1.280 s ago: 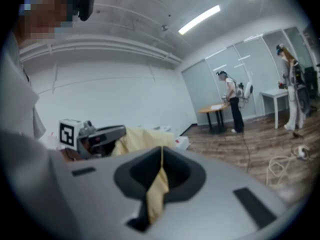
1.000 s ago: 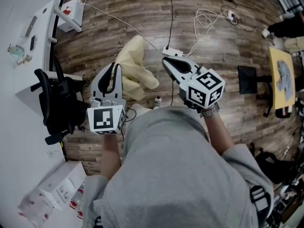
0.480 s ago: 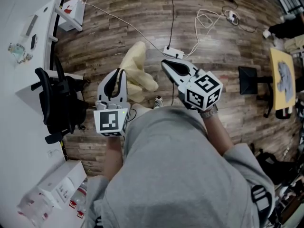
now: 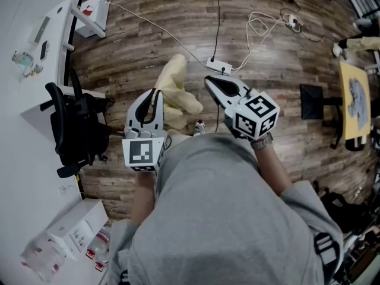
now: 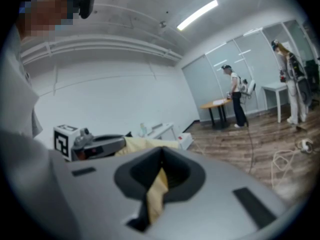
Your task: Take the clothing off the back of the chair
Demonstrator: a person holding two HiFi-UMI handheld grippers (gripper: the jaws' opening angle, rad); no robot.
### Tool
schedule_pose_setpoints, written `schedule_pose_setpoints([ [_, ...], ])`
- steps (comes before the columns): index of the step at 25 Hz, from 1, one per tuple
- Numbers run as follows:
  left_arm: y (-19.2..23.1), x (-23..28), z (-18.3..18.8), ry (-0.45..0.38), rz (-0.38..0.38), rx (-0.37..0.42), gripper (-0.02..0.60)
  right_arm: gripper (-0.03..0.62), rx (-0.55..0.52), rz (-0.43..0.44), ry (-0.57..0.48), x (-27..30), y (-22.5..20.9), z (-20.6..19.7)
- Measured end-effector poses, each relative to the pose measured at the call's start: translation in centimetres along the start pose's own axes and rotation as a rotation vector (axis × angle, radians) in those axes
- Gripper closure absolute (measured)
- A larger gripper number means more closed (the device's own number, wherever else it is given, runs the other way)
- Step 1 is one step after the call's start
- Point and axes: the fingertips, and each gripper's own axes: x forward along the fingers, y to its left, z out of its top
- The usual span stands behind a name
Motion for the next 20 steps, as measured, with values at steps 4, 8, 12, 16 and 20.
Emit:
schedule_pose_setpoints([
  [4,-0.1,-0.2,-0.1,0.004,0.006,-0.003,0.518,0.56,0.003,0.004,0.004,-0.1,-0.1,-0.2],
  [8,0.3,-0.5,-0.1,0.004,0.021,-0.009,0.518,0.56,0.004,0.008,0.005,-0.1,-0.1,-0.2],
  [12,0.7,-0.8,-0.2,0.009,0.033,-0.018,0.518,0.56,0.004,0.011,-0.001,0.0,0.0,-0.1],
  [16,0.8,-1.1,-0.3,0.009,0.035,-0.02,0.518,0.56,0.006,0.012,-0.001,0.0,0.1,-0.3],
  [20,0.7,-1.0,-0.3,0.009,0.03,-0.016,0.518,0.56,0.012,0.007,0.008,-0.1,0.1,-0.6],
])
